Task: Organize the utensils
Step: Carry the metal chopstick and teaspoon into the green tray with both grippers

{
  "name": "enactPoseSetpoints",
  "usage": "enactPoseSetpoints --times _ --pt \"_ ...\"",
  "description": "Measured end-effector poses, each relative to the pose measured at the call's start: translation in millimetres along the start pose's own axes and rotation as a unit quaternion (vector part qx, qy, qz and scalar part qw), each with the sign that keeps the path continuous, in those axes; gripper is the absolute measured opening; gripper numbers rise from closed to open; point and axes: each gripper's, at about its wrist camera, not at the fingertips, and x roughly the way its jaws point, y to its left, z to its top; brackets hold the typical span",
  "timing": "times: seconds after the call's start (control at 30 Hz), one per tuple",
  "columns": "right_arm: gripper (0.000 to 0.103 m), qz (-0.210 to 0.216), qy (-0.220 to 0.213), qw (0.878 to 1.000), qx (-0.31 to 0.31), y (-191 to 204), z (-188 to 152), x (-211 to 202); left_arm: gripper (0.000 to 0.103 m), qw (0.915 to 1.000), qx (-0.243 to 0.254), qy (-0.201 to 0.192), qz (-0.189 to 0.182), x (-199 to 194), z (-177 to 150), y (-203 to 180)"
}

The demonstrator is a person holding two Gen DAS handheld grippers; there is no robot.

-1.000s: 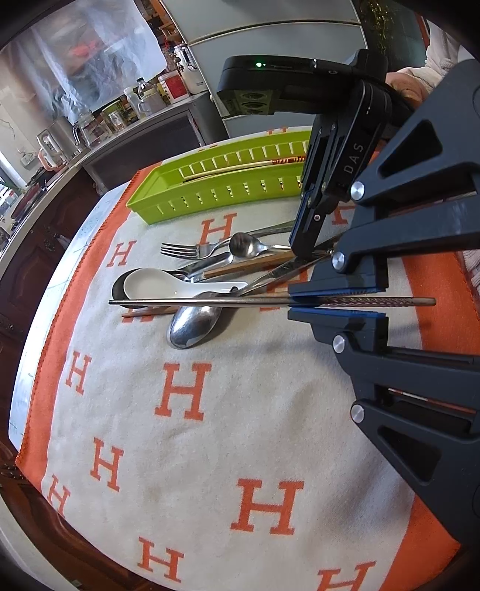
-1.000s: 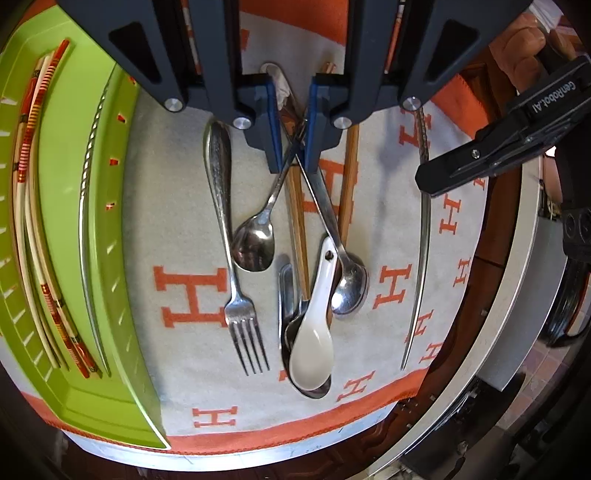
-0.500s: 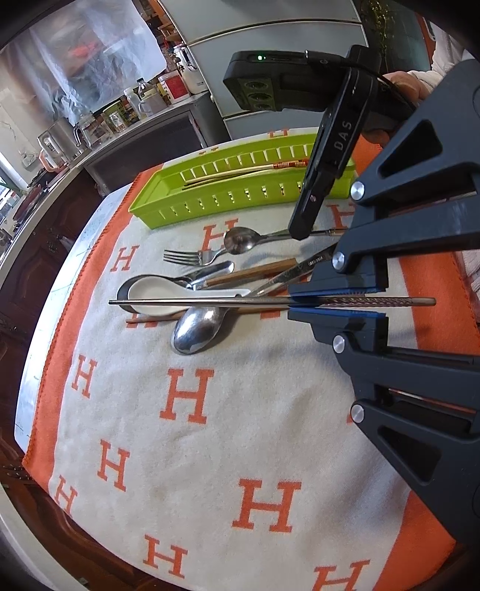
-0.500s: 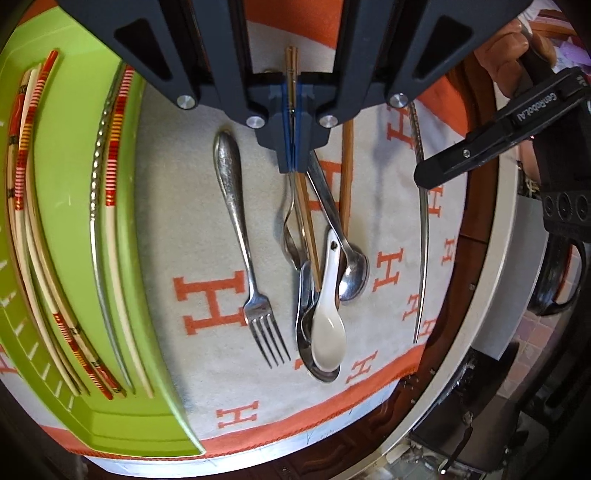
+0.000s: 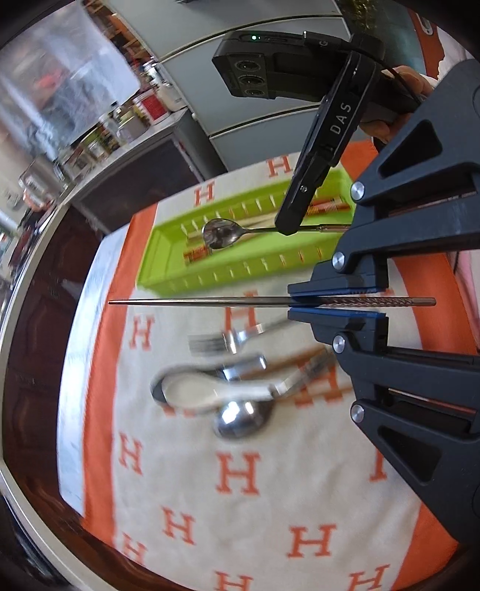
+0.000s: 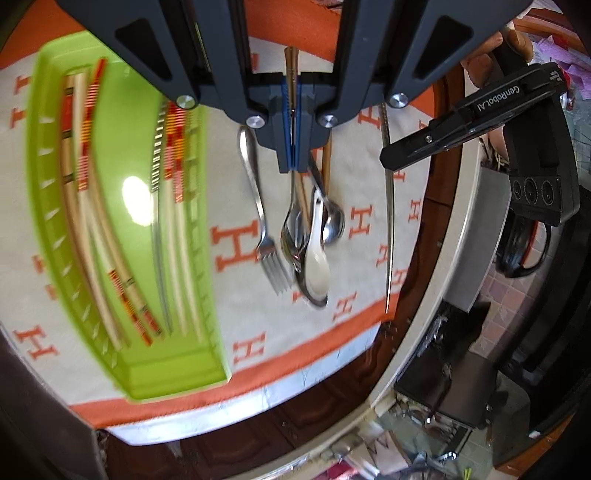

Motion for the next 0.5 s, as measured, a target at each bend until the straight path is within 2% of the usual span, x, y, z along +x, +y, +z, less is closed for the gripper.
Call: enactPoseSetpoints --times 0.13,0.3,0.4,0.5 --pt "0.002 -0.022 -0.034 0.999 0.001 -15 11 -27 0.003 0.9998 0.021 0.003 -0.007 11 15 -41" --pt "0.002 -0.080 -0.072 0.994 -0.007 -40 21 -53 0.003 0.9994 0.027 0.020 -0.012 44 32 -84" --pt "0.002 -0.108 -0.079 0.991 -0.011 -53 25 -59 0.003 0.9991 0.028 0.033 -0.006 67 35 -99" --pt "0.002 -0.115 -0.072 0.991 -0.011 -68 27 -58 0.003 0.9987 0.018 0.048 0.001 90 34 -102"
